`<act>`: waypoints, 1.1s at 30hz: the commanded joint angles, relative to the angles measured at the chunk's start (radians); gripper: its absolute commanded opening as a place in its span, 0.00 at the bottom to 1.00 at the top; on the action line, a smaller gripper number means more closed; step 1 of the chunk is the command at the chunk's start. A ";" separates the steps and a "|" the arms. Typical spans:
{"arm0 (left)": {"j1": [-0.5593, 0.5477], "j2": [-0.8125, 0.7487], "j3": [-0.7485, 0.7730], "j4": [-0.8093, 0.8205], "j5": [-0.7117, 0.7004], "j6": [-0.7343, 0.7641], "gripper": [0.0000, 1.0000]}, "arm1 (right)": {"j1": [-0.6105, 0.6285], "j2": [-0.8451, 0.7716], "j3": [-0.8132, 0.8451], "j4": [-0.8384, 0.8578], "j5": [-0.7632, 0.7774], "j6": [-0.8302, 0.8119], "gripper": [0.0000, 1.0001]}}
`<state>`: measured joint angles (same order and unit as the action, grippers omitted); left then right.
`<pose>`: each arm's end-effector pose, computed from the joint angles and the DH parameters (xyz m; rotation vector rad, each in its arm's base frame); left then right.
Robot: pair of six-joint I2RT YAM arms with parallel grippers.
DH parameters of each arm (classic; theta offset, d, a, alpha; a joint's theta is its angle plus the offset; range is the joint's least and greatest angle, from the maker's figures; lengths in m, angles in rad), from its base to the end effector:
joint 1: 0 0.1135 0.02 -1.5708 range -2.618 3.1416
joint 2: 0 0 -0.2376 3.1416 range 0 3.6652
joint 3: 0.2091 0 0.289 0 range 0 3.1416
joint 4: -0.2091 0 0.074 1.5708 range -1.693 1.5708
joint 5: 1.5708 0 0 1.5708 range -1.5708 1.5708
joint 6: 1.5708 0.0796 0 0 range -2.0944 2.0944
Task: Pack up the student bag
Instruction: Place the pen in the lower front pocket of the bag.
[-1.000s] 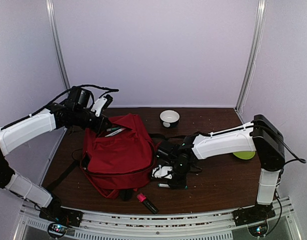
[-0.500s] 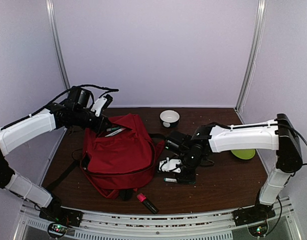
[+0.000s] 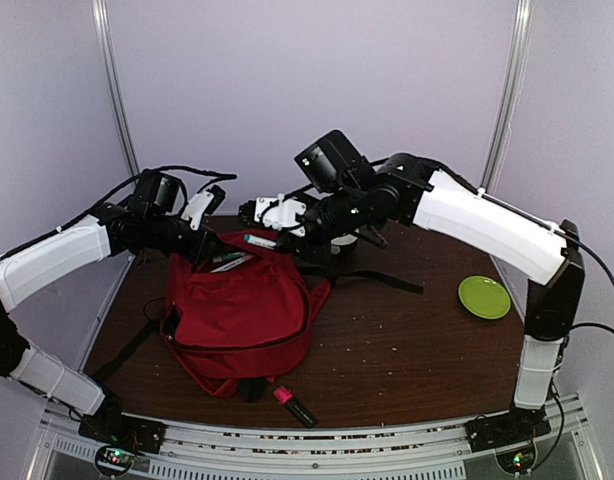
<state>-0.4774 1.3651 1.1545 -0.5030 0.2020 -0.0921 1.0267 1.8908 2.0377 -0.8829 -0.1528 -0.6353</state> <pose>0.3261 -0.1867 0.2462 0.5498 2.2570 -0.5236 0.2375 0.4159 0.3373 -1.7699 1.5086 0.3749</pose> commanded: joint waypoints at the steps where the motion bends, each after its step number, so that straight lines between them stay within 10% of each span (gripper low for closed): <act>1: 0.008 -0.017 0.040 0.014 0.022 -0.006 0.00 | 0.018 0.125 0.101 0.078 -0.011 -0.078 0.07; 33: 0.007 -0.047 0.076 -0.054 0.056 0.001 0.00 | 0.057 0.442 0.014 0.719 0.139 -0.507 0.12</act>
<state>-0.4767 1.3640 1.1931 -0.5690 0.2249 -0.0917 1.0992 2.2990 2.0422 -0.2615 -0.0711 -1.0813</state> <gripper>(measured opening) 0.017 0.107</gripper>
